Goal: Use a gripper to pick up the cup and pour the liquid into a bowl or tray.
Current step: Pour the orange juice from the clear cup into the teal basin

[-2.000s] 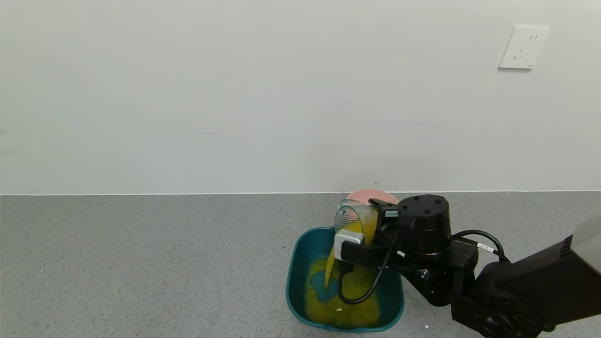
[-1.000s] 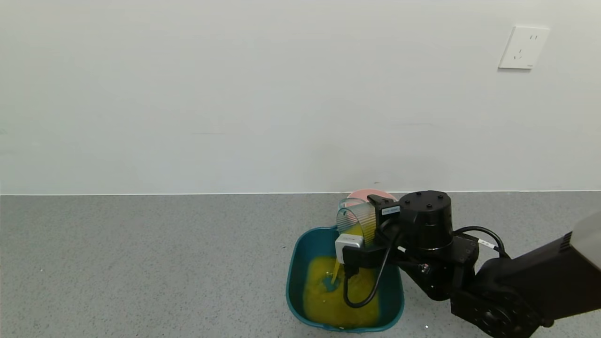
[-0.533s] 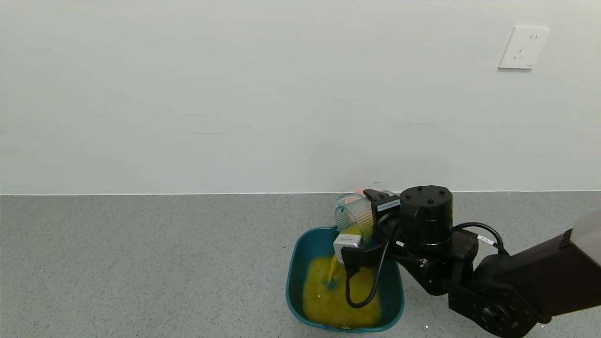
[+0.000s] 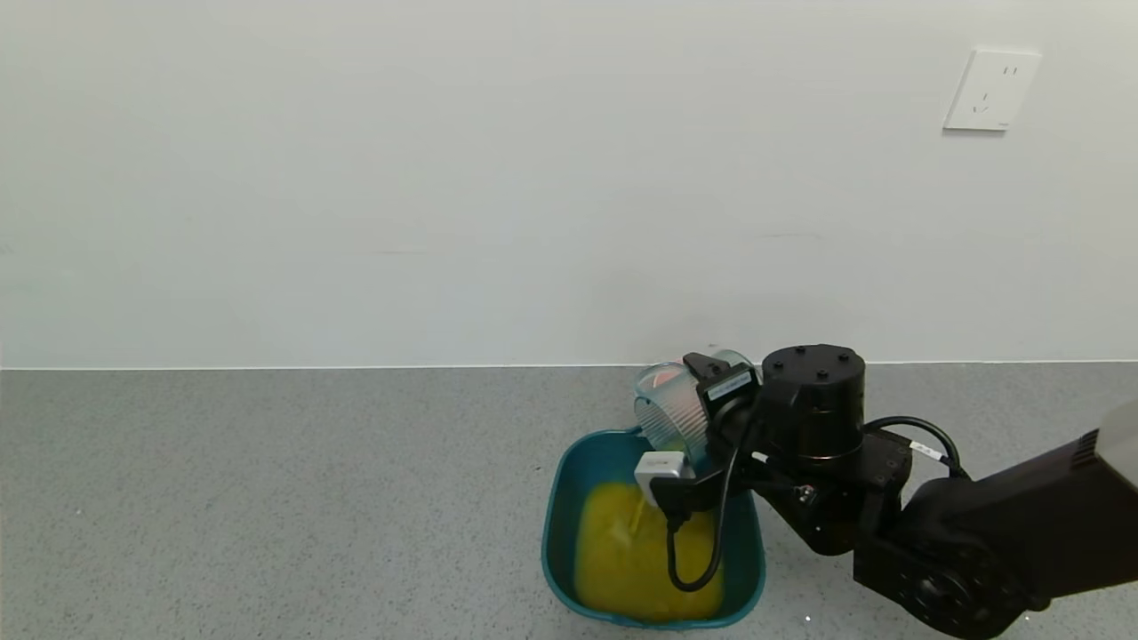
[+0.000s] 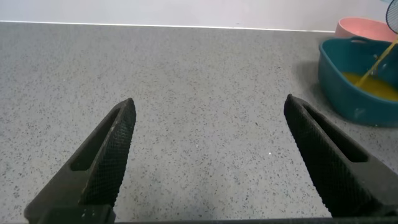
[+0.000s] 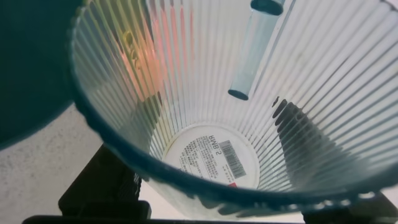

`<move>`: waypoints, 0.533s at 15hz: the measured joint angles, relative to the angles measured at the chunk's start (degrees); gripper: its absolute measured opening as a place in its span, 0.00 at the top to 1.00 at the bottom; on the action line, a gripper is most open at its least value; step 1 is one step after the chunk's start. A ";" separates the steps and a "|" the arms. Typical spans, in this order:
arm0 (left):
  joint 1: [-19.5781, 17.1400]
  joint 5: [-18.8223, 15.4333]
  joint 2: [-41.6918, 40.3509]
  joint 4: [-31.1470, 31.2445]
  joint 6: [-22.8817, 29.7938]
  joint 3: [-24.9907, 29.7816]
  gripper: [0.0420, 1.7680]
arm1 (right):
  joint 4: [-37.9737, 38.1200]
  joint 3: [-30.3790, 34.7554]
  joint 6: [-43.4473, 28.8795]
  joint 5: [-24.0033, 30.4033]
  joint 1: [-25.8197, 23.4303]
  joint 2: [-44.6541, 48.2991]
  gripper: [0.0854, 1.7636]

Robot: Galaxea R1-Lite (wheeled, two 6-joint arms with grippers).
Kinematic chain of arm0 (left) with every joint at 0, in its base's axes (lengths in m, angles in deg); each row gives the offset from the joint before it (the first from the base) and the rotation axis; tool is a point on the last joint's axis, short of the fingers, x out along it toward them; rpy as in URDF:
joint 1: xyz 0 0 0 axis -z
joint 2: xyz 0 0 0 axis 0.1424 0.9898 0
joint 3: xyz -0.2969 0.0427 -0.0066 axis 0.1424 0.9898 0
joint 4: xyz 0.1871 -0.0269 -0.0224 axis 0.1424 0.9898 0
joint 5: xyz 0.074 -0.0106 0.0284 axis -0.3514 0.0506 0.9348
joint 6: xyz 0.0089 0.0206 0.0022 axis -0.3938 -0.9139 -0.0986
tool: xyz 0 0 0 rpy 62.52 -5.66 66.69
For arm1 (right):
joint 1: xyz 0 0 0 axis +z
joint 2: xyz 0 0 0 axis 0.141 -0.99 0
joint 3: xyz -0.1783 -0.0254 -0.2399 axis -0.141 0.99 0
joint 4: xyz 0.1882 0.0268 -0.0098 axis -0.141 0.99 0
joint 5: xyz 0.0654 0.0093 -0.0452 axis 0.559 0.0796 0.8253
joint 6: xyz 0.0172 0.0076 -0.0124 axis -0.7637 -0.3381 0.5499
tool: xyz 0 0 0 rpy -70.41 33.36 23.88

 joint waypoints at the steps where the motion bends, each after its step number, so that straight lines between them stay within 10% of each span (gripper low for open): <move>1: 0.00 -0.02 0.00 0.00 0.00 0.00 0.03 | 0.00 0.00 0.71 -0.02 0.06 0.18 0.24; 8: 0.00 0.00 0.00 0.00 0.00 0.00 0.03 | 0.13 -0.38 3.36 -1.79 1.22 0.49 0.24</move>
